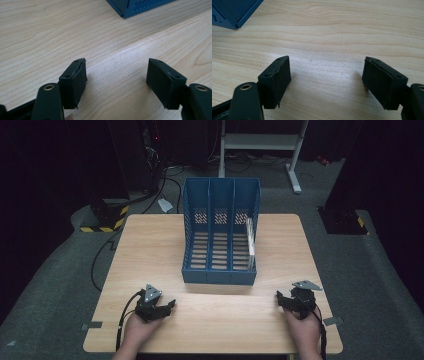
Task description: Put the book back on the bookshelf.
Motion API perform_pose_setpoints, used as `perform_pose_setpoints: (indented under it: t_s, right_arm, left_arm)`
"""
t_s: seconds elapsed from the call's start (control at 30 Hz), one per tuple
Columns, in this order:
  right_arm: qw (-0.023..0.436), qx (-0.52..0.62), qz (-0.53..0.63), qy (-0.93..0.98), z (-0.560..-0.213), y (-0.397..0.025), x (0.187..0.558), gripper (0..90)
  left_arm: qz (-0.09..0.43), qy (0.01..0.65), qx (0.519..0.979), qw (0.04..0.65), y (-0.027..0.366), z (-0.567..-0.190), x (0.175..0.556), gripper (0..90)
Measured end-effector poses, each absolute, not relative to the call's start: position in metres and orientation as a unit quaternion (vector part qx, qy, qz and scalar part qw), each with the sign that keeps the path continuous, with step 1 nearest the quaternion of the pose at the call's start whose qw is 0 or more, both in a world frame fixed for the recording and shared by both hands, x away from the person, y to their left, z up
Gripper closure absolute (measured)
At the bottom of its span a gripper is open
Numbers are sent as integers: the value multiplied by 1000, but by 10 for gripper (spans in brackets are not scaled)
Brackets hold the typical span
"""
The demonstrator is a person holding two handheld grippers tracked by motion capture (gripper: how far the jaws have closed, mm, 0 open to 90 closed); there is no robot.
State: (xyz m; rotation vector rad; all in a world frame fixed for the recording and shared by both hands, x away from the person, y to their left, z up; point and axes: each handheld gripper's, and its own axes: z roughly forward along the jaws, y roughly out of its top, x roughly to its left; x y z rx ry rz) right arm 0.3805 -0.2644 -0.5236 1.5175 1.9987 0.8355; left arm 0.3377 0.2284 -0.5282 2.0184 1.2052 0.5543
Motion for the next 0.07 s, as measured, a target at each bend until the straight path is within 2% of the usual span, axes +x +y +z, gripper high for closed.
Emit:
perform_pose_setpoints:
  t_s: [0.07]
  right_arm:
    - [245,558,307,731,-524,-264,380,230]
  left_arm:
    - [217,464,782,355,229,-528,338,322]
